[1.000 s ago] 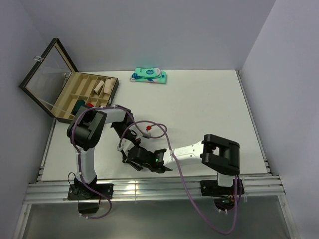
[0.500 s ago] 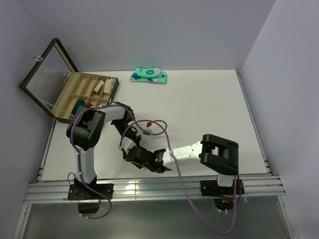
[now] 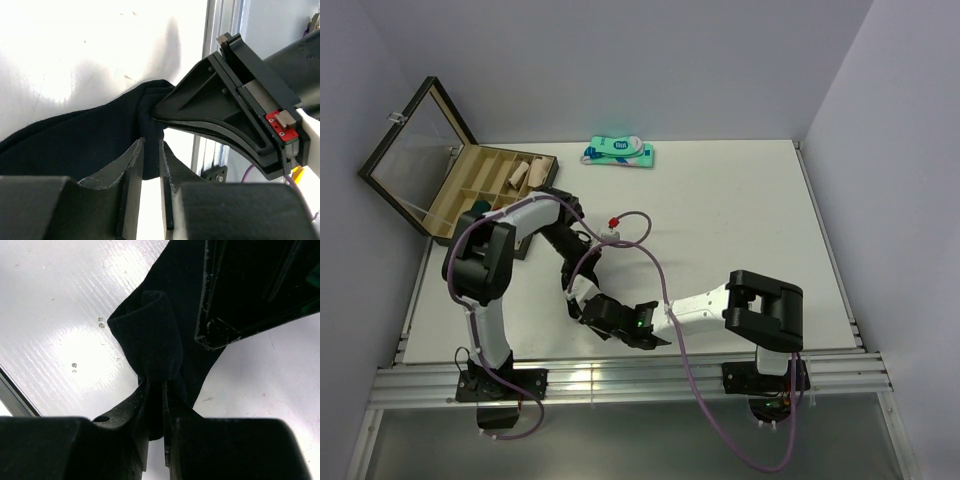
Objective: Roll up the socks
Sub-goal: Roll the sock at the center of the board.
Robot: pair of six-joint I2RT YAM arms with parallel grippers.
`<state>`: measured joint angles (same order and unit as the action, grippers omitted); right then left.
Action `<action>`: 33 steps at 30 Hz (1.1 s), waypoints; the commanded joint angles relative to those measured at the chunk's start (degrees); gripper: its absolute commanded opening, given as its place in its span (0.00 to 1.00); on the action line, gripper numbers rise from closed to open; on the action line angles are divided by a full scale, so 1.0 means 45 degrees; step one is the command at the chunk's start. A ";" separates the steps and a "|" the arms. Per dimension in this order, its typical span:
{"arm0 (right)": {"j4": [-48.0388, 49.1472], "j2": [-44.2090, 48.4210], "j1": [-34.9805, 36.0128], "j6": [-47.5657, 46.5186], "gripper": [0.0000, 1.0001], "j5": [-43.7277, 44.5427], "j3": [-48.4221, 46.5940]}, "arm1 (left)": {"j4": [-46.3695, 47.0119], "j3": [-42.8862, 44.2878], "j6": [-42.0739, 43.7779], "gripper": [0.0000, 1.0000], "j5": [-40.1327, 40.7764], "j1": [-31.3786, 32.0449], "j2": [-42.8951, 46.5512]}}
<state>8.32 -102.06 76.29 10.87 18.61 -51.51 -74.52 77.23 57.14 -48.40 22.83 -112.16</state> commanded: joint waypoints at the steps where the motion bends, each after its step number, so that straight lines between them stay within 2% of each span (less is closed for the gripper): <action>1: -0.1379 -0.0035 0.0136 0.0318 0.06 -0.0347 0.0489 | 0.0519 0.0007 -0.1319 0.22 -0.0009 -0.0209 0.0860; 2: -0.1418 -0.0015 0.0136 0.0318 0.06 -0.0327 0.0489 | 0.1569 -0.0130 -0.1950 0.18 0.0652 -0.0461 0.1055; 4: -0.1477 0.0024 0.0136 0.0318 0.06 -0.0269 0.0469 | 0.2358 -0.0655 -0.3103 0.14 0.1436 -0.0716 0.1661; 6: -0.1535 0.0043 0.0117 0.0298 0.06 -0.0191 0.0469 | 0.2943 -0.1028 -0.3517 0.13 0.2472 -0.1049 0.1954; 13: -0.1614 0.0122 0.0117 0.0181 0.06 -0.0034 0.0352 | 0.4623 -0.1772 -0.4980 0.12 0.3938 -0.1421 0.1371; 22: -0.2021 0.0609 0.0156 -0.0384 0.06 -0.0326 0.0098 | 0.5369 -0.0875 -0.5980 0.11 0.4448 -0.1421 -0.0485; 29: -0.3368 0.0690 0.0136 -0.1419 0.06 -0.2044 -0.1111 | 0.5447 -0.0151 -0.6156 0.09 0.4292 -0.1285 -0.1091; 33: -0.3723 0.0356 -0.0351 -0.1460 0.05 -0.3935 -0.1738 | 0.5583 0.0044 -0.6254 0.08 0.4194 -0.1089 -0.1267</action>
<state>-3.92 -99.85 75.90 5.76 9.58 -56.66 -57.10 75.83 28.16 -32.12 17.19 -115.79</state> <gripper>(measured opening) 0.163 0.088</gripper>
